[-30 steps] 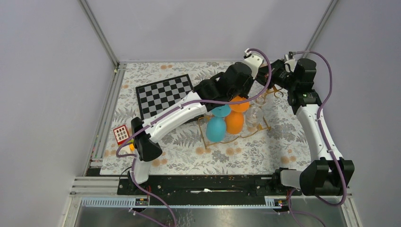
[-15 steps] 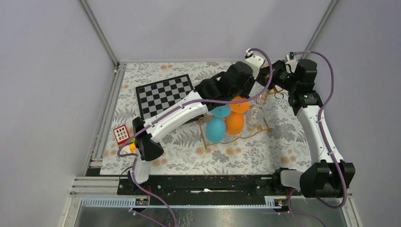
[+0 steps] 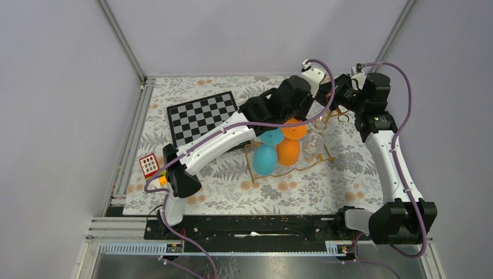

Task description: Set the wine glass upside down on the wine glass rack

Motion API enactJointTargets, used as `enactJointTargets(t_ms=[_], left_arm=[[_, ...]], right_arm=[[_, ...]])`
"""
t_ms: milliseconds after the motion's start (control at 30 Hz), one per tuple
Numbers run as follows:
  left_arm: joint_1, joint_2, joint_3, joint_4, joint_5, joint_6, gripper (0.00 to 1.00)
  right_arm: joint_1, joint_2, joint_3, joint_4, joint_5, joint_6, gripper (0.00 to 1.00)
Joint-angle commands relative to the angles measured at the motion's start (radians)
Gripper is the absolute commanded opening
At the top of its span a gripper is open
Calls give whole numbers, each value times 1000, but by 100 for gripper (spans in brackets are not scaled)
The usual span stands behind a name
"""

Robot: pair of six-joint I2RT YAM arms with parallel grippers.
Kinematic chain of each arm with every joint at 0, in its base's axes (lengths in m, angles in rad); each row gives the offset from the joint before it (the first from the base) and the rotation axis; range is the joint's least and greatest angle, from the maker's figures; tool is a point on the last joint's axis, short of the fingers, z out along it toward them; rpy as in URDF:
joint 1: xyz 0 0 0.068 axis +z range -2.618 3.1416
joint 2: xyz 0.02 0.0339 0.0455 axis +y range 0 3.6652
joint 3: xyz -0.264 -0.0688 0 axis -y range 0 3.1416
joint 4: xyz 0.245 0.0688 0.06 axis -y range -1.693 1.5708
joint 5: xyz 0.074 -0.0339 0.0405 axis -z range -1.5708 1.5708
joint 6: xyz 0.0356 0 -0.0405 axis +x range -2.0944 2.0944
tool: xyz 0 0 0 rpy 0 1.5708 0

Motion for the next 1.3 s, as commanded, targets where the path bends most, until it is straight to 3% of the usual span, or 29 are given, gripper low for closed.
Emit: enactJointTargets(t_ms=[0,1100,1133,1267], left_arm=[[125,12,52,49,-205,32,0],[157,29,74,26,-196,32,0],[159,-35,74,23,-198,32,0],[160,45,101,-5,-211,39,0]], right_arm=[[36,-46,-65,-332,-180,-95,0],[62,-127,-178,-358,-231,-90,0],[63,-128,-179,-359,-229,-90,0],[65,-129,-188,-370,-227,-102,0]])
